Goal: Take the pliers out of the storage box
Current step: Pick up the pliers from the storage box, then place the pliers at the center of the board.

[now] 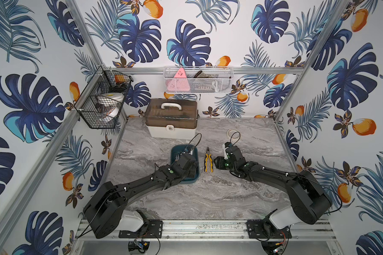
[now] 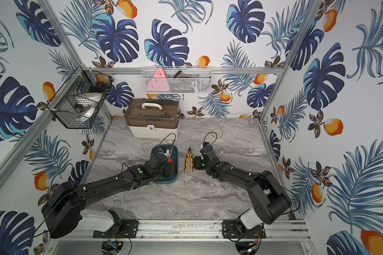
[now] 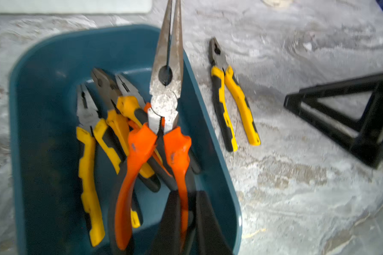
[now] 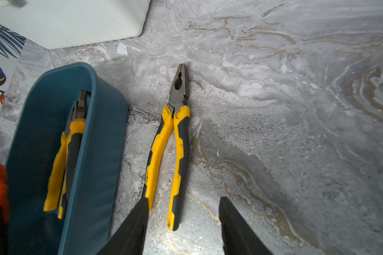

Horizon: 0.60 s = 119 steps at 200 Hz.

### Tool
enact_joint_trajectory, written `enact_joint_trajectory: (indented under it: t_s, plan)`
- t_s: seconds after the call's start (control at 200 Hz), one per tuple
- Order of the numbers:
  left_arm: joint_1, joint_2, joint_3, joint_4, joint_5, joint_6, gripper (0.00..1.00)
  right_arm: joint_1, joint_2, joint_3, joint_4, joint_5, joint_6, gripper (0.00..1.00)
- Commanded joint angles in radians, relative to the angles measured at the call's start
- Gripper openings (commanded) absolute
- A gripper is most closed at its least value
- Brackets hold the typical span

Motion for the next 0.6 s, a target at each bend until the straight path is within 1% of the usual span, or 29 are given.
enact_joint_trajectory:
  t_s: [0.0,0.055,0.105,0.185,0.265,0.4,0.485,0.59]
  plan:
    - [0.0,-0.057,-0.066,0.214,0.079,0.082,0.0,0.001,-0.029,-0.013,0.018,-0.03,-0.005,0.55]
    - [-0.001,-0.086,-0.114,0.288,0.12,0.09,0.0,0.002,-0.046,-0.014,0.009,-0.054,0.014,0.55]
    - [-0.002,-0.105,-0.15,0.336,0.149,0.086,0.0,0.0,-0.058,-0.013,0.012,-0.109,0.039,0.55]
    - [-0.001,-0.116,-0.163,0.347,0.17,0.086,0.0,0.005,-0.071,-0.003,0.037,-0.219,0.093,0.55]
    - [-0.001,-0.109,-0.159,0.344,0.179,0.083,0.0,0.039,-0.073,-0.008,0.103,-0.304,0.165,0.55]
    - [-0.002,-0.089,-0.152,0.354,0.202,0.081,0.0,0.122,-0.052,-0.019,0.233,-0.331,0.268,0.58]
    - [-0.002,-0.092,-0.15,0.348,0.203,0.079,0.0,0.161,-0.03,-0.008,0.279,-0.318,0.291,0.59]
    - [-0.002,-0.107,-0.16,0.352,0.207,0.076,0.0,0.183,0.003,0.019,0.286,-0.304,0.301,0.59]
